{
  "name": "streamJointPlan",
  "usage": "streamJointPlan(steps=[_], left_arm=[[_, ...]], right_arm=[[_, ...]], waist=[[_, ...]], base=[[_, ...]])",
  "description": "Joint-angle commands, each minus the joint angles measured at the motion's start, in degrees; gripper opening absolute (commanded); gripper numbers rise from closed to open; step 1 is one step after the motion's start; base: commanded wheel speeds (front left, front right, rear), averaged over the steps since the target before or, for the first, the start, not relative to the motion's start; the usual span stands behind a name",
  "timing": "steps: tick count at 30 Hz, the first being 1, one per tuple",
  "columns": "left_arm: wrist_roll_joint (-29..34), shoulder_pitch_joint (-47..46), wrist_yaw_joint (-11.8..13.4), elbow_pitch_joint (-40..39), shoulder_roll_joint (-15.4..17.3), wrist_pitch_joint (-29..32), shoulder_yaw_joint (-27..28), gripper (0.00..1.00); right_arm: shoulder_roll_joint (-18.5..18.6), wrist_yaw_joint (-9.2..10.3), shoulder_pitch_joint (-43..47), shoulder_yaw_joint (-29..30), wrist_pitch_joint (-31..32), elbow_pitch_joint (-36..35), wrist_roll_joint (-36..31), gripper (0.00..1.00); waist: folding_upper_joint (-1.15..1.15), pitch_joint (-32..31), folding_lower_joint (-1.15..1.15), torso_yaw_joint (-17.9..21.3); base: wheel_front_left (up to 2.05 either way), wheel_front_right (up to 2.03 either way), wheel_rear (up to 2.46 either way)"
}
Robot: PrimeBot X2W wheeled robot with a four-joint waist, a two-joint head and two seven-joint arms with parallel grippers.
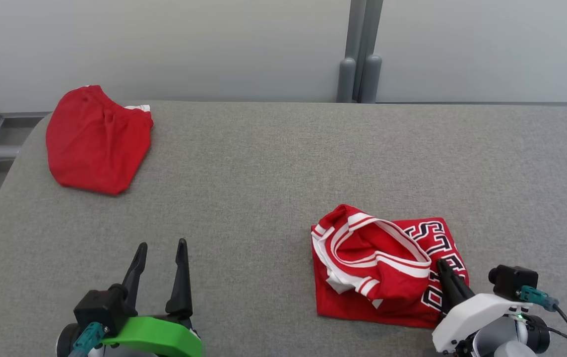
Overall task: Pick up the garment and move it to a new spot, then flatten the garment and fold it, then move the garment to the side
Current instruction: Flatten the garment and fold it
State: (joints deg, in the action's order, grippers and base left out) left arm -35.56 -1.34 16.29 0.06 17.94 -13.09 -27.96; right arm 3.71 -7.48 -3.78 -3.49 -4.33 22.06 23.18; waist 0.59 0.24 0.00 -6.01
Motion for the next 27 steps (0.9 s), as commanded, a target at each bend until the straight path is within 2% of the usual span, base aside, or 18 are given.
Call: streamJointPlan(steps=[1,7,11,20,27], left_arm=[[0.19,0.38,0.23,-0.2,0.48,0.07,0.27,1.0],[0.36,-0.15,0.84,-0.88,0.96,0.14,0.77,1.0],[0.16,-0.13,1.08,-1.1,1.19,0.11,1.08,1.0],[-0.19,-0.7,1.23,-1.29,1.36,-0.03,1.27,1.0],[-0.49,-0.98,1.35,-0.99,1.34,-0.22,1.47,1.0]], right_arm=[[0.01,-0.02,-0.74,-0.14,-0.64,0.84,0.09,0.0],[-0.28,-0.02,-4.83,-2.36,-3.83,7.94,0.42,0.0],[-0.58,-0.02,-7.63,-6.5,-5.11,11.96,2.05,0.0],[-0.71,-0.02,-12.4,-22.63,-7.36,18.09,9.94,0.0],[-0.69,-0.02,-16.0,-33.84,-9.01,21.67,11.15,0.0]], waist=[[-0.59,0.41,0.0,-0.51],[-0.59,1.23,0.0,-2.18],[-0.59,1.33,0.0,-3.22],[-0.59,1.51,0.0,-4.86],[-0.59,1.58,0.0,-5.02]], base=[[0.0,0.0,0.0],[0.0,0.0,0.0],[0.0,0.0,0.0],[0.0,0.0,0.0],[0.0,0.0,0.0]])
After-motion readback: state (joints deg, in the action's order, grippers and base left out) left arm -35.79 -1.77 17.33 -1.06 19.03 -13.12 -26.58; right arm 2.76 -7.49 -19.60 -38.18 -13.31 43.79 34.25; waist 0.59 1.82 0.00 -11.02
